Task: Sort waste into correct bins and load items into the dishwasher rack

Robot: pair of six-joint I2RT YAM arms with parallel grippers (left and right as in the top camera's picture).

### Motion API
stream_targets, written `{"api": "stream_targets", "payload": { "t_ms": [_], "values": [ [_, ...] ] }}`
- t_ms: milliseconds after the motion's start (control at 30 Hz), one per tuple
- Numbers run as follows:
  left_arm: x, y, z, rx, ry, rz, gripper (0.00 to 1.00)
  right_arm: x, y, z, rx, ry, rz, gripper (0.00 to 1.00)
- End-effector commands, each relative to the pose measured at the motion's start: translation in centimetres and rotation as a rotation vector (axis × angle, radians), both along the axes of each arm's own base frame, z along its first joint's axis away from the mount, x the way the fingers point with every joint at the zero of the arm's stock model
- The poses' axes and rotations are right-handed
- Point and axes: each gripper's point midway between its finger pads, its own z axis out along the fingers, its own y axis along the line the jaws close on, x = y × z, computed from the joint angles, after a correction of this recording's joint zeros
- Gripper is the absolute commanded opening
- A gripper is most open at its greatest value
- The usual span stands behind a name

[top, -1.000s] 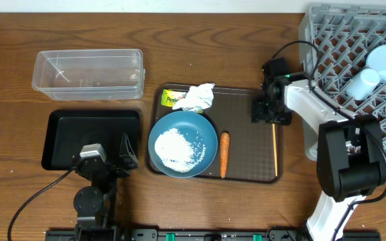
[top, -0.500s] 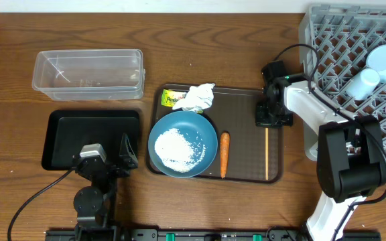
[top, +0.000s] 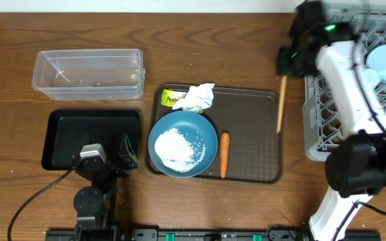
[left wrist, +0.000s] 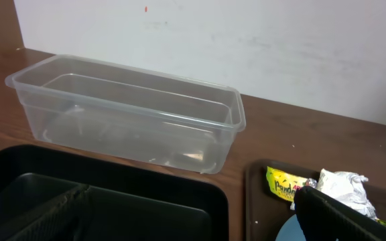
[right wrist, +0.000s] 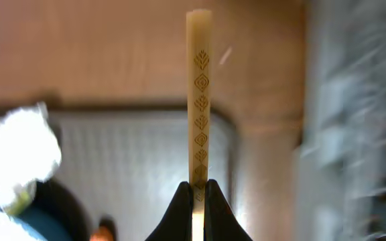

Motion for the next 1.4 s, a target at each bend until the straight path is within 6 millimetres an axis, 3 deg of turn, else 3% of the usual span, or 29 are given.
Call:
{"api": "stream_targets", "payload": {
  "t_ms": [0,133,267,433,567,700,900,1033,1133,1367],
  "values": [
    [0.0,0.3,-1.8,0.008,0.043,0.016,0.98,2.2,-4.9,3.9,-0.066,-0.123,-0.044,0.01],
    [0.0,0.3,-1.8,0.008,0.043,0.017,0.98,4.0,-9.5,5.6,-0.117,-0.225,-0.027,0.01],
    [0.0,0.3,-1.8,0.008,0.043,0.016,0.98,4.5,-12.9,5.7,-0.141,-0.258,-0.068,0.01],
    [0.0,0.3,-1.8,0.008,0.043,0.016,0.98,5.0,-14.9,5.0,-0.154,-0.283,-0.098,0.03],
    [0.0,0.3,-1.8,0.008,0.043,0.016,0.98,5.3,-15.0,4.0,-0.154,-0.288,-0.099,0.08],
    [0.0,0.3,-1.8,0.008,0.043,0.016,0.98,5.6,-14.6,2.8,-0.149,-0.287,-0.092,0.24],
    [0.0,0.3,-1.8,0.008,0.043,0.016,0.98,5.2,-14.3,1.6,-0.14,-0.262,-0.085,0.56],
    [0.0,0.3,-1.8,0.008,0.043,0.016,0.98,5.1,-12.8,1.9,-0.06,-0.268,-0.06,0.64],
    [0.0,0.3,-1.8,0.008,0.043,0.016,0.98,4.7,-10.8,2.7,0.059,-0.275,-0.044,0.64],
    [0.0,0.3,-1.8,0.008,0.043,0.016,0.98,1.8,-3.6,5.2,0.411,-0.226,0.08,0.64]
  ]
}}
